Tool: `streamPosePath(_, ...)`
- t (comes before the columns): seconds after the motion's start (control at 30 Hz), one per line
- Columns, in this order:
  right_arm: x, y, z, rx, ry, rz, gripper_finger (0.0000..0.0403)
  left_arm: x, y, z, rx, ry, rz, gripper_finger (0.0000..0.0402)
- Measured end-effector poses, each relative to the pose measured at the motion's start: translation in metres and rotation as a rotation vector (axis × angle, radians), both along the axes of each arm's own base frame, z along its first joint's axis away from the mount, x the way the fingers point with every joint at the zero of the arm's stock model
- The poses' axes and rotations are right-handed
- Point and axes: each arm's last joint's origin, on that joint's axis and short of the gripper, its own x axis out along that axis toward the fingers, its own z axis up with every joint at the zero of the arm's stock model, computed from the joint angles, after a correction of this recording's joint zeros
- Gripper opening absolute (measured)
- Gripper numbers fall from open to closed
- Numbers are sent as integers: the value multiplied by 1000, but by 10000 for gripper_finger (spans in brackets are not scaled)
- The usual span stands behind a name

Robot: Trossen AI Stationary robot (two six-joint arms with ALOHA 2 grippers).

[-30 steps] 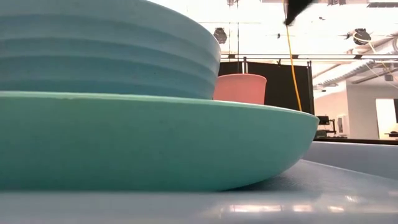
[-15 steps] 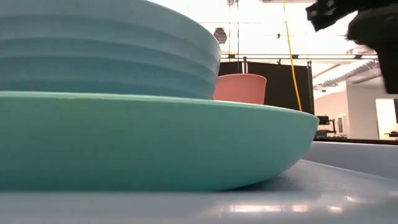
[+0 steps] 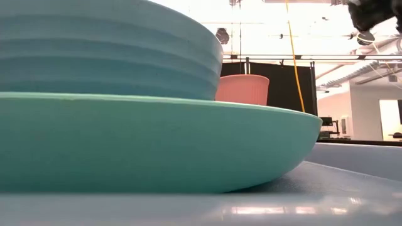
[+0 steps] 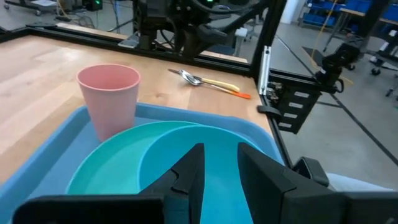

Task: Set up tray
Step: Put the orange spoon on the yellow table napkin to the right of the orange fork

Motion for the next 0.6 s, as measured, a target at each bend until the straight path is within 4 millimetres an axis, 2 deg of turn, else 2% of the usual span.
streamPosePath(0.13, -19, -10, -11, 88, -22, 9, 194, 0, 0, 0, -3, 3, -9, 99)
streamPosePath(0.3, -36, -25, -21, 140, -52, 7, 225, 0, 0, 0, -3, 3, -9, 99)
streamPosePath(0.4, -43, -31, -25, 176, -84, 8, 232, 0, 0, 0, -3, 3, -9, 99)
streamPosePath(0.6, -56, -38, -40, 248, -17, -48, 229, 0, -1, 0, -6, 10, -31, 99)
